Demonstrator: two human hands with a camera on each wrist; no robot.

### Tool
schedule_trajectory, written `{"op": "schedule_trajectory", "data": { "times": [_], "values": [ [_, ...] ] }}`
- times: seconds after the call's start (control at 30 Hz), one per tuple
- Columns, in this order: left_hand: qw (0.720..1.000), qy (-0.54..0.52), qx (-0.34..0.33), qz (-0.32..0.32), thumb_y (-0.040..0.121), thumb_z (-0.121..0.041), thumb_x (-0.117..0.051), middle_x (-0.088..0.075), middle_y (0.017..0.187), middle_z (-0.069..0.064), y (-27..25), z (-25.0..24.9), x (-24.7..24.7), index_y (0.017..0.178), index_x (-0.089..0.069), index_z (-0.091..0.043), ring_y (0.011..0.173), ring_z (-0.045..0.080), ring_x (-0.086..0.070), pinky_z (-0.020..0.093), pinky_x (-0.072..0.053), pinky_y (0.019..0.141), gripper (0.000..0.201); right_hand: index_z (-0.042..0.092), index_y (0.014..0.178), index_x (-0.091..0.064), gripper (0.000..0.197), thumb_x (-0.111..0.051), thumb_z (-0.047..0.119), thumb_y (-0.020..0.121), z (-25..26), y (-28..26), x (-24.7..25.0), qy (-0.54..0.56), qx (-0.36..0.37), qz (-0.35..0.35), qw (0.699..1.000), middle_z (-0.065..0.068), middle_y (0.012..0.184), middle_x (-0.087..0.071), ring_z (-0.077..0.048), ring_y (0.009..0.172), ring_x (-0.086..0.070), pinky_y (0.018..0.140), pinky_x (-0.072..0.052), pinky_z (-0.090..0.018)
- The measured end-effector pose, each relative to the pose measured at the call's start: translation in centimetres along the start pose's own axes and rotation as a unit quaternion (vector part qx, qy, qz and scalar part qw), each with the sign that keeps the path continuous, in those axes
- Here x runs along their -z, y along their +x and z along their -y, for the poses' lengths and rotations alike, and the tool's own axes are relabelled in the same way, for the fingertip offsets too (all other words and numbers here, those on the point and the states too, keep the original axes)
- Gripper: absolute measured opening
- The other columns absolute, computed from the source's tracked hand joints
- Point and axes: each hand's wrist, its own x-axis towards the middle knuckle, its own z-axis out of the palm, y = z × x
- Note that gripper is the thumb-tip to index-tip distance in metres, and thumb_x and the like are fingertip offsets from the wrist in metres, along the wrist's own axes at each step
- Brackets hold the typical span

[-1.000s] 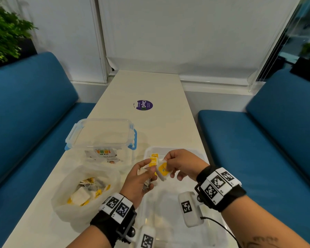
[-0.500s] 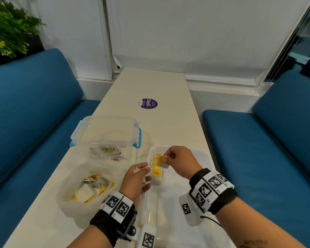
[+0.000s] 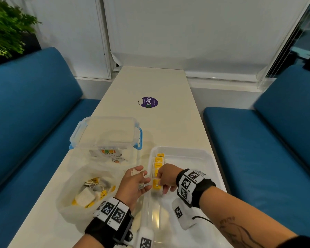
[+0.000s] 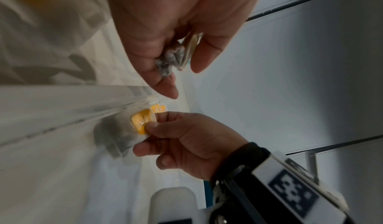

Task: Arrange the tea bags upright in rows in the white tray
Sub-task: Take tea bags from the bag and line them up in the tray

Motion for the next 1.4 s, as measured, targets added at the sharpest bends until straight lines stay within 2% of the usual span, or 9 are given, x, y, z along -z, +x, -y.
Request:
{"op": "schedule_trajectory", "data": {
  "times": [0.2,0.37,0.5,0.6,0.73,0.9,1.1,1.23,1.4],
  "values": [
    [1.000,0.010,0.004,0.009,0.087,0.009,-0.042,-0.056,0.099,0.008,0.0,0.4,0.3,0.104,-0.053,-0.012,0.080,0.021,-0.057,0.032,-0.049,0.068,0.029,0.019,0.064,-0.042,0.031,-0.054,0.003,0.087,-0.9,1.9,0.3,0.017,-0.016,-0.104,0.994,-0.002,0.066,-0.056,0.002,0.024,-0.049,0.028,-0.034,-0.008],
    [1.000,0.012,0.007,0.016,0.086,0.010,-0.041,-0.057,0.102,0.009,0.2,0.4,0.4,0.103,-0.054,-0.013,0.083,0.023,-0.057,0.033,-0.050,0.071,0.031,0.016,0.063,-0.044,0.029,-0.058,0.005,0.086,-1.1,2.6,0.0,0.037,-0.024,-0.108,0.993,-0.004,0.066,-0.058,0.000,0.025,-0.050,0.029,-0.036,-0.009],
    [0.999,0.016,0.011,0.026,0.087,0.008,-0.041,-0.057,0.101,0.008,0.2,0.5,0.3,0.100,-0.055,-0.015,0.083,0.023,-0.057,0.035,-0.049,0.072,0.030,0.013,0.071,-0.049,0.023,-0.069,0.011,0.083,-0.6,2.9,-0.5,-0.004,-0.051,-0.095,0.994,-0.013,0.090,-0.072,-0.012,0.047,-0.053,0.043,-0.046,-0.022],
    [0.999,0.021,0.016,0.031,0.088,0.006,-0.041,-0.059,0.098,0.008,0.0,0.5,0.1,0.099,-0.056,-0.014,0.080,0.022,-0.057,0.034,-0.049,0.071,0.027,0.016,0.064,-0.044,0.028,-0.062,0.009,0.085,-1.0,2.9,-0.6,0.032,-0.032,-0.121,0.992,-0.011,0.075,-0.065,-0.012,0.051,-0.055,0.034,-0.042,-0.015],
    [0.999,0.020,0.018,0.035,0.089,0.006,-0.042,-0.058,0.097,0.008,-0.2,0.4,-0.2,0.101,-0.055,-0.013,0.079,0.022,-0.057,0.035,-0.048,0.071,0.026,0.013,0.070,-0.046,0.026,-0.066,0.015,0.085,-1.0,2.1,-0.4,0.044,-0.057,-0.123,0.990,-0.014,0.094,-0.073,-0.014,0.049,-0.051,0.052,-0.046,-0.024],
    [0.999,-0.023,0.023,0.043,0.091,-0.002,-0.044,-0.058,0.097,0.010,-0.7,-0.1,-0.2,0.101,-0.054,-0.012,0.081,0.024,-0.056,0.036,-0.048,0.071,0.017,0.012,0.086,-0.050,0.011,-0.059,0.008,0.088,-1.7,-2.1,1.9,0.235,0.002,-0.197,0.952,-0.007,0.073,-0.063,-0.012,0.052,-0.059,0.042,-0.044,-0.023],
    [0.987,-0.123,0.064,0.083,0.096,-0.008,-0.032,-0.063,0.101,0.016,-0.6,-0.3,-1.3,0.108,-0.055,-0.006,0.088,0.030,-0.061,0.038,-0.054,0.071,0.027,0.013,0.084,-0.057,0.010,-0.062,0.004,0.084,-1.6,-6.4,3.4,0.240,0.111,-0.232,0.936,-0.002,0.061,-0.060,0.000,0.038,-0.053,0.039,-0.037,-0.020],
    [0.971,-0.174,0.092,0.139,0.097,-0.017,-0.029,-0.066,0.110,0.017,-0.9,-0.4,-2.3,0.120,-0.054,-0.004,0.087,0.025,-0.066,0.033,-0.058,0.067,0.036,0.015,0.087,-0.061,0.018,-0.073,0.010,0.075,-0.8,-7.8,1.6,0.190,0.170,-0.213,0.943,0.005,0.066,-0.061,-0.007,0.057,-0.056,0.054,-0.047,-0.024],
    [0.964,-0.180,0.110,0.162,0.100,-0.032,-0.022,-0.067,0.074,0.007,-1.1,0.0,-2.9,0.106,-0.059,-0.008,0.063,0.015,-0.066,0.025,-0.054,0.057,0.045,0.024,0.104,-0.058,0.043,-0.079,0.033,0.068,-0.5,-8.0,-0.8,0.069,0.174,-0.229,0.955,0.002,0.091,-0.062,-0.012,0.080,-0.057,0.077,-0.051,-0.033]
  ]
}}
